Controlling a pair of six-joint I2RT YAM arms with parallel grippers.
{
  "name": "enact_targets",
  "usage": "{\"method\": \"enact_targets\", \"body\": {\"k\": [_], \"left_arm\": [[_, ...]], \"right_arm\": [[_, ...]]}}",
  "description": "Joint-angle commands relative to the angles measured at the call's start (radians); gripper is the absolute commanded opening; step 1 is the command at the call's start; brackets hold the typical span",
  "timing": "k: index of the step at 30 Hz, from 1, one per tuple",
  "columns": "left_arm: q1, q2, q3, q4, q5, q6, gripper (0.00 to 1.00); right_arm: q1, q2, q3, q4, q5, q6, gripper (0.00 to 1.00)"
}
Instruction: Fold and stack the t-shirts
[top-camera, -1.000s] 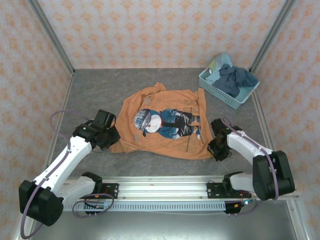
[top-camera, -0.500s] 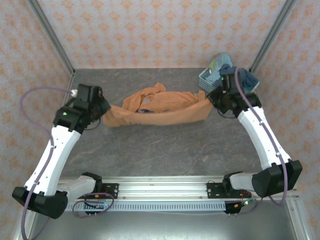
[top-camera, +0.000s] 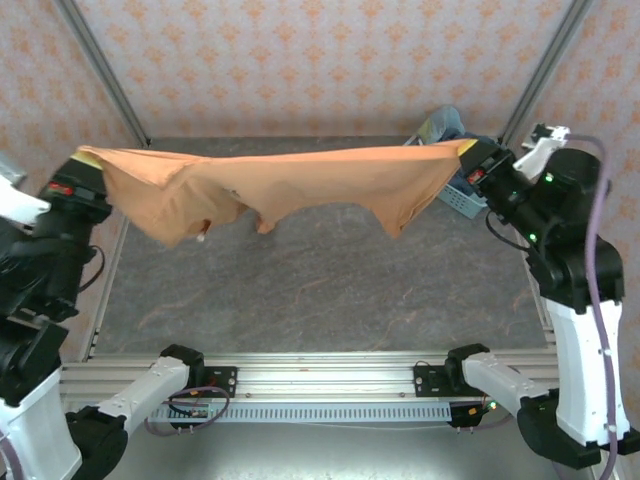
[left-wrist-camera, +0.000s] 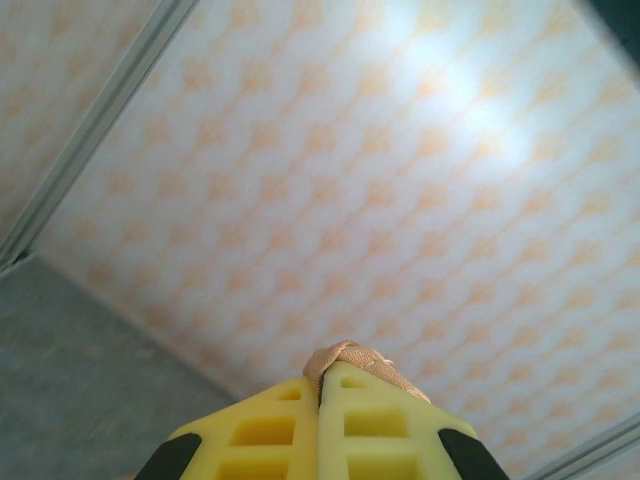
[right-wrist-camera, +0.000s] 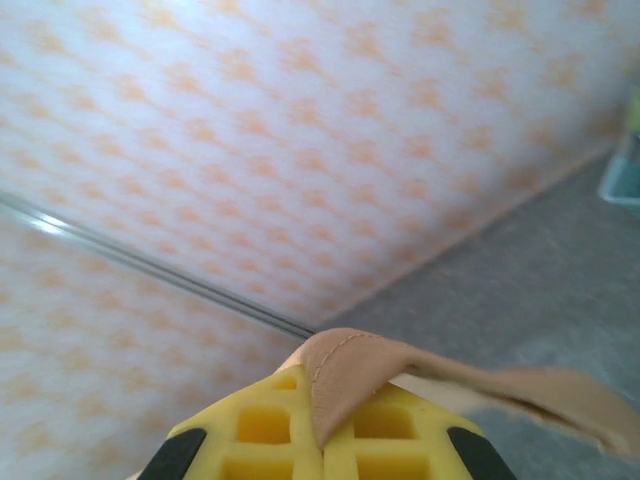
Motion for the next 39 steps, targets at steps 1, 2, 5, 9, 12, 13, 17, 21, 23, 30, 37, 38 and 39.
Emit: {"method": "enact_targets", "body": {"k": [1,2,5,9,12,13,17,21,23,30,37,38,39], "left_arm": [[0.008,0.118,0.100,0.011,-0.045,0.046,0.00],[0.007,0.151,0.131,0.001,-0.053,0.049,0.00],[0.009,0.286,0.234,-0.034,-0.076,0.063,0.00],[0.095,0.495,0.349,-0.080,-0.002,0.046,0.00],[0.163,0.603,0.369,-0.032,0.075,0.033,0.00],[0.184,0.636,0.384,-0.017,0.101,0.026,0.00],[0.235,0.754,0.497,0.018,0.187,0.024,0.00],[0.260,0.846,0.710,0.014,0.229,0.046,0.00],[0.273,0.860,0.793,0.028,0.247,0.046,0.00],[0.275,0.693,0.670,0.141,0.311,0.044,0.00],[0.242,0.342,-0.141,0.123,0.382,-0.074,0.00],[0.237,0.289,-0.292,0.123,0.399,-0.096,0.00],[0.234,0.246,-0.427,0.107,0.409,-0.124,0.00]], "right_arm": [[-0.002,0.085,0.036,0.104,-0.074,0.099,0.00],[-0.003,0.111,0.042,0.131,-0.088,0.121,0.00],[-0.003,0.234,0.065,0.216,-0.147,0.188,0.00],[0.001,0.408,0.103,0.375,-0.209,0.248,0.00],[0.000,0.556,0.192,0.416,-0.244,0.247,0.00],[-0.001,0.605,0.229,0.429,-0.251,0.246,0.00],[-0.002,0.775,0.446,0.397,-0.268,0.217,0.00],[-0.015,0.936,0.743,0.309,-0.277,0.190,0.00],[-0.027,1.010,0.899,0.262,-0.273,0.190,0.00],[-0.107,1.087,1.044,0.193,-0.264,0.192,0.00],[-0.101,1.061,0.837,-0.101,-0.288,0.015,0.00],[-0.090,1.028,0.720,-0.106,-0.284,-0.015,0.00],[-0.076,0.977,0.563,-0.062,-0.275,-0.027,0.00]]}}
